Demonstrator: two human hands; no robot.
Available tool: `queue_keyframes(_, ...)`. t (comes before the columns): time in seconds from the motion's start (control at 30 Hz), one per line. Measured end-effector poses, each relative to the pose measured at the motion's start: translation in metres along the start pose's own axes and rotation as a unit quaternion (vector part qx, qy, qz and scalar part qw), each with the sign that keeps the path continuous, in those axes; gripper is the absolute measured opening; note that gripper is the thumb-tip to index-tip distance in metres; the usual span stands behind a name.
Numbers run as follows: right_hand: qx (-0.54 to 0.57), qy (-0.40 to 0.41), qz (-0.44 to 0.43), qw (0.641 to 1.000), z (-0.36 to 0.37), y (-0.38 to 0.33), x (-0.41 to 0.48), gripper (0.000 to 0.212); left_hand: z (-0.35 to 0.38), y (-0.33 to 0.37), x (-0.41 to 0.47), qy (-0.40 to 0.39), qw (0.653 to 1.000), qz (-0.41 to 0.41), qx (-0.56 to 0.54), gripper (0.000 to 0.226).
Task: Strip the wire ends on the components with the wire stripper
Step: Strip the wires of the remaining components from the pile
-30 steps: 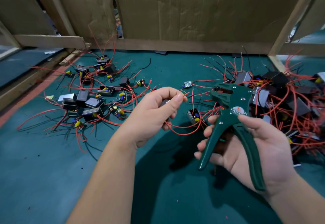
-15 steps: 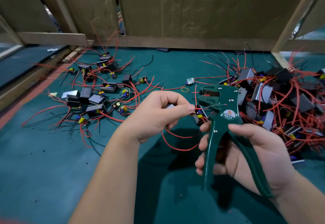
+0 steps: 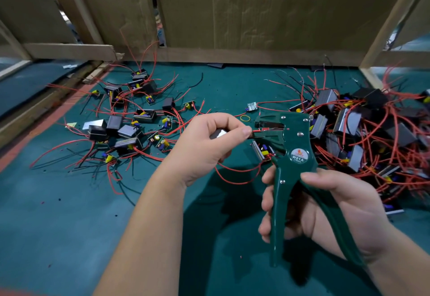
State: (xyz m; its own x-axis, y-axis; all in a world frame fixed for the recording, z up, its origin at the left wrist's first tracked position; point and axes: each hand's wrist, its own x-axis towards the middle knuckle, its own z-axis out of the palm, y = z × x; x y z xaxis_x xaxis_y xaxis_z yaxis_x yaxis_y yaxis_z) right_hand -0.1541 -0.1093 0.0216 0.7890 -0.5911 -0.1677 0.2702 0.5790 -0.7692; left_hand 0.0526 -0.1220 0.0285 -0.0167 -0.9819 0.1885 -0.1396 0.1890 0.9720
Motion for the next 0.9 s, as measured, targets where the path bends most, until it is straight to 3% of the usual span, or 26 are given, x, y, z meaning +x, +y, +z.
queue_keyframes(0.23, -0.029, -0.006, 0.007, 1.0, 0.0, 0.0, 0.0, 0.054, -0.001, -0.002, 0.0, 0.014, 0.999, -0.003, 0.042, 0.022)
queue_keyframes(0.63, -0.037, 0.046, 0.011, 0.998, 0.002, 0.002, 0.001, 0.05, 0.0, -0.001, 0.002, 0.025, 0.999, -0.004, 0.035, 0.021)
queue_keyframes(0.83, -0.02, 0.143, -0.05, 0.988, 0.007, 0.01, 0.009, 0.029, 0.007, -0.005, 0.005, 0.042, 0.998, -0.049, -0.025, 0.023)
queue_keyframes(0.9, 0.01, 0.137, -0.071, 0.988, 0.006, 0.012, 0.011, 0.037, 0.009, -0.01, 0.006, 0.04, 0.996, -0.074, 0.016, 0.017)
